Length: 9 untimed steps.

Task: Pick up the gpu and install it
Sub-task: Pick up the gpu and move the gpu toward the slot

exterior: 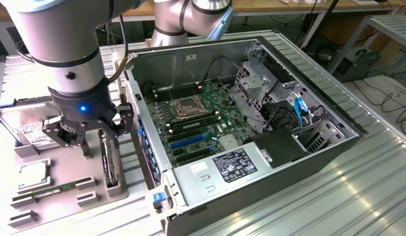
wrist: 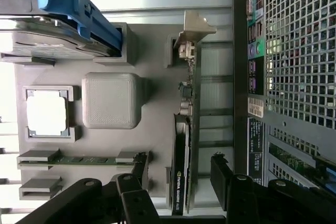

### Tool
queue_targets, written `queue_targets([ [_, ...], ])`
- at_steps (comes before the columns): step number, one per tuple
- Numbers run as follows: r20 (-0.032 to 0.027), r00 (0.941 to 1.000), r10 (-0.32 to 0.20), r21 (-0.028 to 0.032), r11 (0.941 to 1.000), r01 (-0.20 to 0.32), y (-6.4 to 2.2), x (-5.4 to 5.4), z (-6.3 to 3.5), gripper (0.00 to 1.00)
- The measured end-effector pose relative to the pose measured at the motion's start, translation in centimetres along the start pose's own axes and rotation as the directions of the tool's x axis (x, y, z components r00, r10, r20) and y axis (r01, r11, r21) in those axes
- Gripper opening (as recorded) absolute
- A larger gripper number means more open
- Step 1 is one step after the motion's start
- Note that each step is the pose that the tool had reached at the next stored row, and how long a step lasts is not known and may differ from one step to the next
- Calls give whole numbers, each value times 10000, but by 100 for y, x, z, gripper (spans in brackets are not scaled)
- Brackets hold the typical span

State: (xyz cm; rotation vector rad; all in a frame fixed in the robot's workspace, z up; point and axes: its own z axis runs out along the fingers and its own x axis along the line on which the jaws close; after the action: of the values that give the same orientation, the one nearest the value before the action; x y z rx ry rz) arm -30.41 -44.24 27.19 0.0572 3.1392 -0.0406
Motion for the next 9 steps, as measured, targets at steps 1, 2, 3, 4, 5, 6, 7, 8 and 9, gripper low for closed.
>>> queue_targets([
  [1,0,10000,2,0,10000,-2,-1,-9,21,60],
  [2,-1,10000,2,2,10000,-2,-9,-9,40,60],
  [3,0,10000,3,1,10000,-3,-12,-9,64,60],
  [4,0,10000,3,1,10000,-3,-11,-9,81,60],
  [5,0,10000,3,1,10000,-3,-11,-9,109,60],
  [6,0,10000,2,1,10000,-2,-11,-9,136,60],
  [7,0,10000,2,1,10000,-2,-10,-9,154,60],
  [8,0,10000,2,1,10000,-2,-10,-9,175,60],
  [9,0,10000,2,2,10000,-2,-9,-9,190,60],
])
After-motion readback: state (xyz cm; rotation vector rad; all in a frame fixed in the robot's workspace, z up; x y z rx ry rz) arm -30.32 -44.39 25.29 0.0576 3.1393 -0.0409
